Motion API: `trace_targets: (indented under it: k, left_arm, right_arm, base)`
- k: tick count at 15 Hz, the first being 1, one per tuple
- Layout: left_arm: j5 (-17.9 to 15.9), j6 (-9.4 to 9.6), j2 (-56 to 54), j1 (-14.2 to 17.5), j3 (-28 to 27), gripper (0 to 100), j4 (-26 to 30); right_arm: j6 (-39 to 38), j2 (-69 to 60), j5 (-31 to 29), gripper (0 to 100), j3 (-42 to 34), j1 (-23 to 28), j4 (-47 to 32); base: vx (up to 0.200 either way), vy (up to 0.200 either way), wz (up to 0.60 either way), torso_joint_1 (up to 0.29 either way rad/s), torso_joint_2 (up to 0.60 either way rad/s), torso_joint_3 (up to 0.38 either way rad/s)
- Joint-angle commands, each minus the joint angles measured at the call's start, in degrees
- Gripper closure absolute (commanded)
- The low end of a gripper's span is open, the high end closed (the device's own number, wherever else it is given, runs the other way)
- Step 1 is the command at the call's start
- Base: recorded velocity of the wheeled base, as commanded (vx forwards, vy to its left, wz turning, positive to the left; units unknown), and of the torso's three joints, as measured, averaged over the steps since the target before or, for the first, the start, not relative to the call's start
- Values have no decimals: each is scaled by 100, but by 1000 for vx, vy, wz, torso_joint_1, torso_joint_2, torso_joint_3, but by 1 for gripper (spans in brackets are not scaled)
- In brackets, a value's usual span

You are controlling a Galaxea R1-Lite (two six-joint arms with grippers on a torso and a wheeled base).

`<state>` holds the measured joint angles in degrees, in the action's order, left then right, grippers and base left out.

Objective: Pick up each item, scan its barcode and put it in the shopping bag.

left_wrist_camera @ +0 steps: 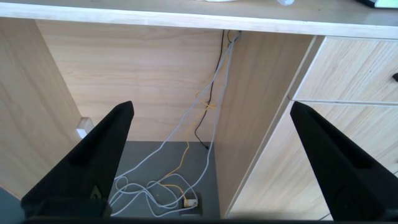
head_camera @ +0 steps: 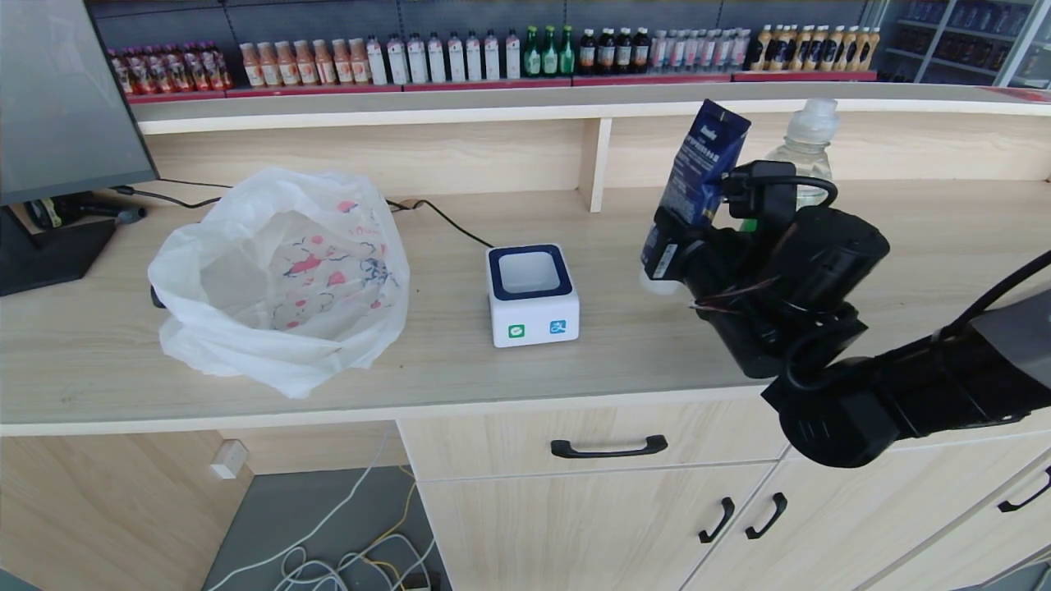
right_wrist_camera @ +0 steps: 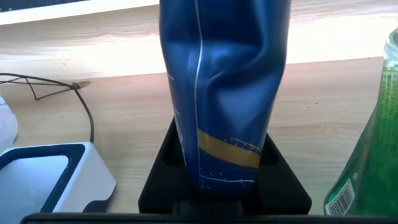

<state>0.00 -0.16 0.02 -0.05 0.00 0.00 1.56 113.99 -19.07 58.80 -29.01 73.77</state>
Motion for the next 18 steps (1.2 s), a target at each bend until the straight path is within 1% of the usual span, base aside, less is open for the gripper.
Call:
trace_targets:
  k: [1, 2, 4, 7, 10, 12, 13, 15, 18]
  left_arm:
    - [0, -2, -2, 5, 0, 0, 0]
    - [0, -2, -2, -4, 0, 0, 0]
    - [0, -2, -2, -4, 0, 0, 0]
    - [0, -2, -2, -4, 0, 0, 0]
    - [0, -2, -2, -4, 0, 0, 0]
    - [0, -2, -2, -4, 0, 0, 0]
    - [0, -2, -2, 5, 0, 0, 0]
    - [0, -2, -2, -4, 0, 0, 0]
    - [0, -2, -2, 5, 0, 0, 0]
  right_arm:
    - [2, -316, 35, 100, -17, -148, -11]
    - [2, -396, 35, 100, -61, -210, -11]
    - [-24, -712, 35, 100, -386, -368, -11]
    - [-33, -1327, 70, 100, -1098, -702, 6]
    - [-42, -1863, 87, 100, -1423, -1194, -46]
    - [-42, -2039, 87, 100, -1837, -1432, -46]
    - [-42, -2276, 96, 100, -2258, -1607, -38]
    - [-68, -2646, 105, 100, -2619, -1634, -55]
    - [-323, -3120, 87, 100, -3023, -1634, -55]
  base:
    - [0, 0, 0, 0, 0, 0]
    - [0, 0, 0, 0, 0, 0]
    - [0, 0, 0, 0, 0, 0]
    - [0, 0, 0, 0, 0, 0]
    - [0, 0, 0, 0, 0, 0]
    - [0, 0, 0, 0, 0, 0]
    - [0, 0, 0, 0, 0, 0]
    - [0, 0, 0, 0, 0, 0]
    - [0, 0, 0, 0, 0, 0]
